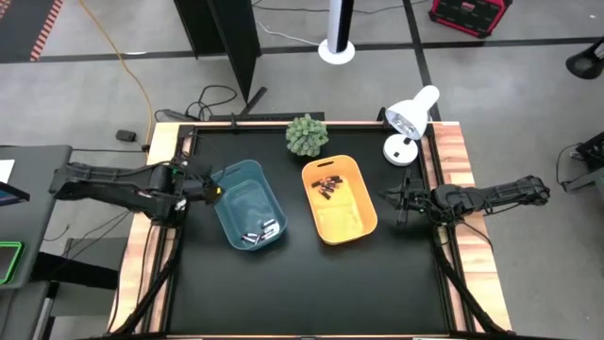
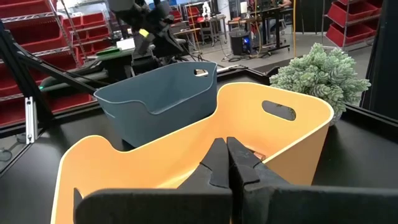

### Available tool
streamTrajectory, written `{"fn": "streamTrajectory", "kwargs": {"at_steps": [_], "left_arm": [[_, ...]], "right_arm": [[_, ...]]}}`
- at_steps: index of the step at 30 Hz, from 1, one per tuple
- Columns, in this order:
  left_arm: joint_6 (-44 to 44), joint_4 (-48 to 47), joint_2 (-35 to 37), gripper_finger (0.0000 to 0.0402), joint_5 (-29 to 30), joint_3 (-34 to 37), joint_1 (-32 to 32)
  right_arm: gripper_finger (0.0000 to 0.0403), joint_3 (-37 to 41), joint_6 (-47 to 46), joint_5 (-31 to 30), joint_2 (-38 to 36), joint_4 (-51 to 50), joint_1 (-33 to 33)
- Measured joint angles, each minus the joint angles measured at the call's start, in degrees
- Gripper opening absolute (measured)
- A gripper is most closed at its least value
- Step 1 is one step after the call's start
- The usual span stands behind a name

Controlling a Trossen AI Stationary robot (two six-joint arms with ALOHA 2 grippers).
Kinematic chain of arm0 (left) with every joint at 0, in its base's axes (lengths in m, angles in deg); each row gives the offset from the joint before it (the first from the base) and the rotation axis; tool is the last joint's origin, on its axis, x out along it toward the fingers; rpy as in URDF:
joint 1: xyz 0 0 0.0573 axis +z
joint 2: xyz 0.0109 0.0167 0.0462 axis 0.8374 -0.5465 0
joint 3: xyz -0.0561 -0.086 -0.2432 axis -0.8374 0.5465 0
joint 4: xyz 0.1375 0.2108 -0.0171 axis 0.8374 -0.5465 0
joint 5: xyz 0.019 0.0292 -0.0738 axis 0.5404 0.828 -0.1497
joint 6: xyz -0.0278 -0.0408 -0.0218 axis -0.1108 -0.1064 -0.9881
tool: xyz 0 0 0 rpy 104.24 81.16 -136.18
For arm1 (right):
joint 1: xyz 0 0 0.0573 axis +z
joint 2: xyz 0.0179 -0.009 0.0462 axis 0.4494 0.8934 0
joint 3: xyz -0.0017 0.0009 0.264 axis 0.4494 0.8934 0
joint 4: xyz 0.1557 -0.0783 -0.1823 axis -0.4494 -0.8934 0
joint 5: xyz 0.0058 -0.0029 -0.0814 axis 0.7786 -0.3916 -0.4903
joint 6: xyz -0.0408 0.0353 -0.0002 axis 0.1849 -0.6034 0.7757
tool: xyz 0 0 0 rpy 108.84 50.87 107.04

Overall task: Sort batteries
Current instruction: Move the top left blue bin to the middle left of the table

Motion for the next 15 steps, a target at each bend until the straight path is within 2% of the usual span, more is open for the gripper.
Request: {"fn": "streamTrajectory", "kwargs": {"at_steps": [3,7,12,15], "left_arm": [[6.14,5.94,-0.53,0.0001,-2.45,2.75,3.60],[15.40,17.72,-1.55,0.0001,-10.28,5.56,7.95],[21.52,23.88,-4.15,0.0001,-15.33,5.66,11.87],[25.40,27.46,-6.68,0.0001,-20.78,5.66,14.30]], "right_arm": [[0.0000,0.01,-0.21,0.00,0.00,0.09,0.00],[0.0000,0.12,-0.34,0.00,0.02,0.48,0.00],[0.0000,0.16,-0.36,0.00,0.01,1.15,-0.01],[0.0000,0.16,-0.36,0.00,0.02,1.84,0.00]]}}
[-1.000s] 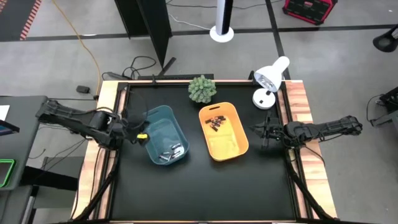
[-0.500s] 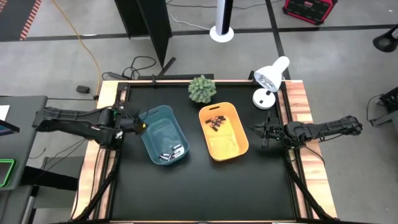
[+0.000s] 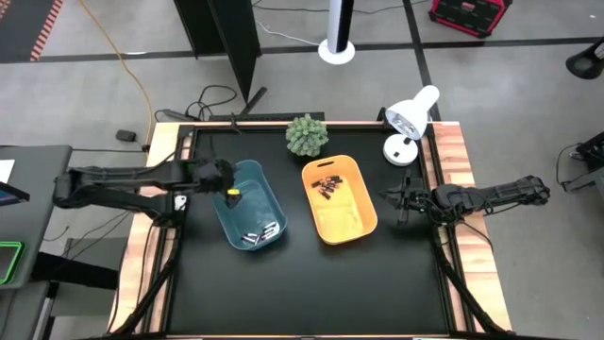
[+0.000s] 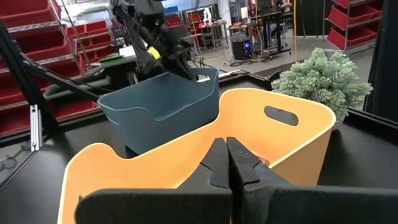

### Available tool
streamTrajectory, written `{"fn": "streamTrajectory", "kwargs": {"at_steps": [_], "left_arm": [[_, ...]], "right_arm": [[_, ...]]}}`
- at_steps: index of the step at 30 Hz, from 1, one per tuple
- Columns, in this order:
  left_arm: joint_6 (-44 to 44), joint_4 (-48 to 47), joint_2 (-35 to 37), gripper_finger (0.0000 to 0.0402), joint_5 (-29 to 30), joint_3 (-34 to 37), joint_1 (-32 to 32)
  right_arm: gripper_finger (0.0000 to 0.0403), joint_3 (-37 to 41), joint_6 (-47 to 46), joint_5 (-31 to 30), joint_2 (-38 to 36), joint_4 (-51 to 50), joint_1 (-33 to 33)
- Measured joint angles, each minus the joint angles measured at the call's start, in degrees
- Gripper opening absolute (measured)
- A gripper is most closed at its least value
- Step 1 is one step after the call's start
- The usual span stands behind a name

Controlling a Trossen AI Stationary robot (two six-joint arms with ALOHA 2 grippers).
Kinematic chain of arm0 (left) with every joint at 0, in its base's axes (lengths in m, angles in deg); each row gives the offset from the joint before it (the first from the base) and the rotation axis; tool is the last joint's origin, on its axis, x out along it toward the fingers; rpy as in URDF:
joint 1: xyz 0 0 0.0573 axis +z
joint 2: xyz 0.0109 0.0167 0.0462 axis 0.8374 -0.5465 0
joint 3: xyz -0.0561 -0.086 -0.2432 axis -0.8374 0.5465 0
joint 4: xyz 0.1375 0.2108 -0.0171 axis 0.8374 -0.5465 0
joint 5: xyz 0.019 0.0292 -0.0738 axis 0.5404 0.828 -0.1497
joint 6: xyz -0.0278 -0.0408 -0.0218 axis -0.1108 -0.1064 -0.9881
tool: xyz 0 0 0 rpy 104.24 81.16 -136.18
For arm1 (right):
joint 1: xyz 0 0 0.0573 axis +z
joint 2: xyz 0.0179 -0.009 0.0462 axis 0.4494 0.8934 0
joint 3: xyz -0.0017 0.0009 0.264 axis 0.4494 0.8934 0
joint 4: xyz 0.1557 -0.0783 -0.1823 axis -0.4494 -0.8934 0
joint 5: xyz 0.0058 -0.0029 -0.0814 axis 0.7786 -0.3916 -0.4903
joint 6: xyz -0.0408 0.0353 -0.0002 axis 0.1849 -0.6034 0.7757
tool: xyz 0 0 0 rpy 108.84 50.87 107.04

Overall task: Sort batteries
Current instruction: Move the top left blue bin to the middle left of the table

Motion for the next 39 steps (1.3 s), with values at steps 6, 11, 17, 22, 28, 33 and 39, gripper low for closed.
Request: {"fn": "streamTrajectory", "kwargs": {"at_steps": [6,11,17,22,28,33,39], "left_arm": [[6.61,8.61,-7.21,0.0001,-6.92,-0.02,2.54],[10.59,16.21,-12.71,0.0000,-11.30,-0.09,3.74],[14.27,14.65,-14.44,0.0000,-15.03,-4.21,1.76],[17.84,8.32,-11.06,0.0000,-9.53,-10.84,-0.74],[11.67,-4.44,-8.71,0.0000,2.98,-13.80,3.04],[9.33,-7.60,-8.86,0.0000,6.84,-12.70,6.20],[8.17,-10.02,-9.87,0.0000,5.81,-12.61,10.01]], "right_arm": [[0.0000,0.00,0.02,0.00,-0.01,-0.04,0.00],[0.0000,0.00,0.41,0.00,0.00,-0.04,0.00],[0.0000,0.00,0.46,0.00,-0.02,-0.39,-0.01],[0.0000,0.00,0.61,0.02,0.00,-0.82,0.00],[0.0000,-0.02,0.59,0.02,-0.02,-1.33,0.00],[0.0000,-0.02,0.54,0.02,0.00,-1.42,0.00],[0.0000,-0.04,0.43,0.02,-0.02,-1.44,0.00]]}}
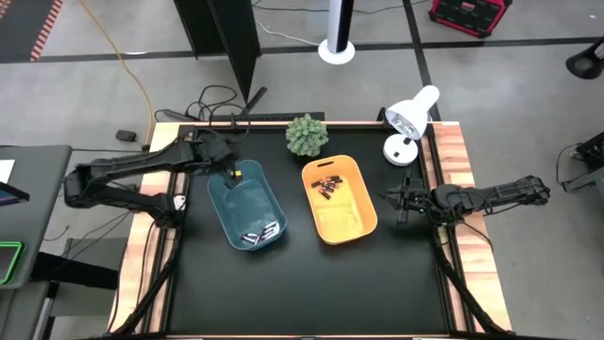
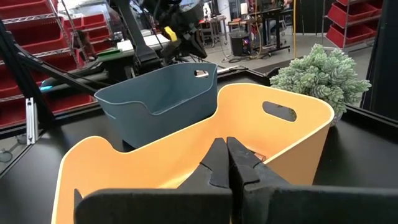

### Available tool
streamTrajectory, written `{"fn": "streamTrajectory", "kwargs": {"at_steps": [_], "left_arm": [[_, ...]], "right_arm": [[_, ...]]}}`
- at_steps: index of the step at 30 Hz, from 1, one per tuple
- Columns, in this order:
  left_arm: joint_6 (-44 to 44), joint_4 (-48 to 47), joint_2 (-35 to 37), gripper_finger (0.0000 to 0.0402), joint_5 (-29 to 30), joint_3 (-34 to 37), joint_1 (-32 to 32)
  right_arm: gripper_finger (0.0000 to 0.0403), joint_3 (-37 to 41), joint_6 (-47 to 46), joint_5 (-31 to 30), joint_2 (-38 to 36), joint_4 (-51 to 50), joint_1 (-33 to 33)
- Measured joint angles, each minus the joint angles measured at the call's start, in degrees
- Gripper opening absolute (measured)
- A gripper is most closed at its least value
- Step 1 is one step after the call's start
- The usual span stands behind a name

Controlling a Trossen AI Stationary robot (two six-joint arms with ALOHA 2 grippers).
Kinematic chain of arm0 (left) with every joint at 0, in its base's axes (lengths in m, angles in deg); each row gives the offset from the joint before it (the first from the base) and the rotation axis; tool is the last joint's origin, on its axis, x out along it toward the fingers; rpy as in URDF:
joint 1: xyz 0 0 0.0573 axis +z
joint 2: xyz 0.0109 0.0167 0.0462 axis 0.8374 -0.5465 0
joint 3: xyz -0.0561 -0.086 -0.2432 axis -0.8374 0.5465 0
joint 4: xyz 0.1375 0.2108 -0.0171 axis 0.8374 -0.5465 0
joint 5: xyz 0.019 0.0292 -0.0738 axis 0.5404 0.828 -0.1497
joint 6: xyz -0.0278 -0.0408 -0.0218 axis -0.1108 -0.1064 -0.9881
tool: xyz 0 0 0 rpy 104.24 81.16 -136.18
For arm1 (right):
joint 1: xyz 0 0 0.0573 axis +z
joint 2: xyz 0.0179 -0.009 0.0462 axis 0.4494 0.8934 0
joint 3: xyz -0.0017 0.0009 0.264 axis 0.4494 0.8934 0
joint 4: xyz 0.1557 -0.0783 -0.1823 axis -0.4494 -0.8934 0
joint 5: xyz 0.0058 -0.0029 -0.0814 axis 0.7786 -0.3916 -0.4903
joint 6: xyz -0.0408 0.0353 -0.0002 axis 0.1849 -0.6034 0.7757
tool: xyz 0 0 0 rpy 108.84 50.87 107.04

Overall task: Sort batteries
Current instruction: Move the top left blue bin to the middle left of the table

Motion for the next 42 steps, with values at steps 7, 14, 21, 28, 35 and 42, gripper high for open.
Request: {"fn": "streamTrajectory", "kwargs": {"at_steps": [7,14,21,28,35,42], "left_arm": [[1.57,1.93,-4.91,0.0000,-7.19,-0.11,1.99],[5.40,9.34,-10.73,0.0000,-10.93,-0.19,1.98],[5.65,14.66,-12.48,0.0000,-14.50,0.18,0.71],[4.25,15.40,-12.22,0.0000,-13.37,0.13,-1.68],[4.35,10.64,-8.60,0.0000,-6.16,-3.66,-4.47],[-7.30,-7.56,3.83,0.0000,-3.36,-7.21,-9.56]], "right_arm": [[0.0000,0.00,0.00,0.00,0.00,0.00,0.00],[0.0000,0.00,-0.26,0.00,0.00,0.00,0.00],[0.0000,0.00,-0.44,0.00,0.00,-0.02,-0.01],[0.0000,0.00,-0.44,0.00,0.00,-0.04,0.00],[0.0000,-0.13,-1.34,0.00,0.02,-0.88,0.00],[0.0000,-0.13,-1.62,0.00,0.02,-1.16,0.09]]}}
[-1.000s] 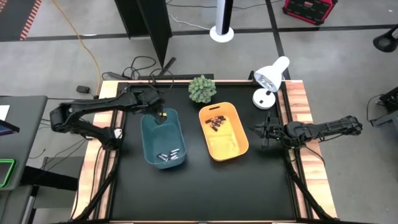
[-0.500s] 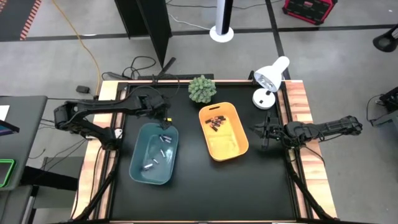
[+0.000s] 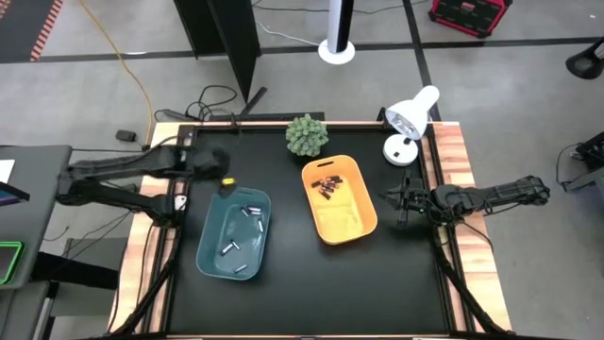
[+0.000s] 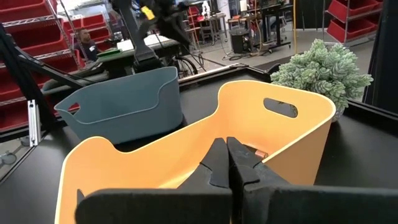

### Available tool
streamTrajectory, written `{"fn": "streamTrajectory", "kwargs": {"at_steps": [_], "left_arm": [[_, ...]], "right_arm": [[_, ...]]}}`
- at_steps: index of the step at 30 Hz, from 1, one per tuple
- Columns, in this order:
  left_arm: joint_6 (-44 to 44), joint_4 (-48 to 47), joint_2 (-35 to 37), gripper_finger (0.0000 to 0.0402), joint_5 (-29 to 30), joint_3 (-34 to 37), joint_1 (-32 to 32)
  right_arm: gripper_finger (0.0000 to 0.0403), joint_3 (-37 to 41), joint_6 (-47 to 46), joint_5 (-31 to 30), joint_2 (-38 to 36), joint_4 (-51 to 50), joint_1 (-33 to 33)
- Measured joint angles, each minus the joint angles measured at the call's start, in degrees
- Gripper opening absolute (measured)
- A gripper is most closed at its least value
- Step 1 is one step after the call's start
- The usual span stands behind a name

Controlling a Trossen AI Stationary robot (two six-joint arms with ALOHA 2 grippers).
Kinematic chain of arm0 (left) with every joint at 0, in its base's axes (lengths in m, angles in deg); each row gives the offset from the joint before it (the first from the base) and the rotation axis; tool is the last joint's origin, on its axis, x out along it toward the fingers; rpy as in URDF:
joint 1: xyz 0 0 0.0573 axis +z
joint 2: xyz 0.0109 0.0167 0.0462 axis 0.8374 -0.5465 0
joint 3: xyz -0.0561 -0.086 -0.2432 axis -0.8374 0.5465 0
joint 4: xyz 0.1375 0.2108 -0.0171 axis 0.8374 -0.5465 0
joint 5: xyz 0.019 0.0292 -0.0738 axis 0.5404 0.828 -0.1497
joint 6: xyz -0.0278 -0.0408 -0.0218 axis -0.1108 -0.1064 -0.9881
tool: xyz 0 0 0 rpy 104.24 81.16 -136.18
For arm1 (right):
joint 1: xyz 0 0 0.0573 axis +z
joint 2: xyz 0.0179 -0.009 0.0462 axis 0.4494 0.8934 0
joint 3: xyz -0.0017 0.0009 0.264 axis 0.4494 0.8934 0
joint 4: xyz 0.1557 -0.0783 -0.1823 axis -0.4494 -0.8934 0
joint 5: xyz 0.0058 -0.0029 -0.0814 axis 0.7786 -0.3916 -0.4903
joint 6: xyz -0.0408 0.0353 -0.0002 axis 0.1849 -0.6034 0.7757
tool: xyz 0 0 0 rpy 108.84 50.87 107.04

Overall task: Sort batteries
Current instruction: Move the top left blue bin to the middle left of the table

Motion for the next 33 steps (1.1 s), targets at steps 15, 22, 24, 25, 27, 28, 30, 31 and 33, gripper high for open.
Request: {"fn": "streamTrajectory", "kwargs": {"at_steps": [15,22,24,25,27,28,30,31,33], "left_arm": [[-39.04,-29.61,5.25,0.0000,-10.00,5.55,-27.12],[-42.29,-24.09,0.64,0.0000,-19.41,5.56,-34.96],[-42.39,-21.39,-1.52,0.0000,-21.16,6.35,-36.51],[-42.27,-20.39,-2.61,0.0000,-22.35,7.13,-37.01],[-42.25,-18.54,-4.95,0.0000,-24.01,8.91,-37.63],[-42.23,-17.60,-5.92,0.0000,-24.40,9.70,-37.77],[-42.16,-15.73,-7.55,0.0000,-24.70,11.04,-37.96],[-41.65,-14.74,-8.17,0.0000,-24.76,11.44,-37.97],[-40.62,-11.68,-9.00,0.0000,-24.50,11.52,-37.97]], "right_arm": [[0.0000,0.00,-2.75,0.00,0.00,-0.15,-0.02],[0.0000,0.02,-2.88,0.01,0.00,-0.16,-0.02],[0.0000,0.02,-2.88,0.02,0.00,-0.16,-0.02],[0.0000,0.02,-2.88,0.01,0.00,-0.17,-0.02],[0.0000,0.02,-3.28,0.51,0.01,-0.20,-0.02],[0.0000,0.02,-3.71,0.93,0.21,-0.25,-0.02],[0.0000,0.04,-4.21,1.22,1.24,-0.33,-0.02],[0.0000,0.04,-4.22,1.22,1.81,-0.35,-0.02],[0.0000,0.07,-4.23,1.21,3.27,-0.34,-0.04]]}}
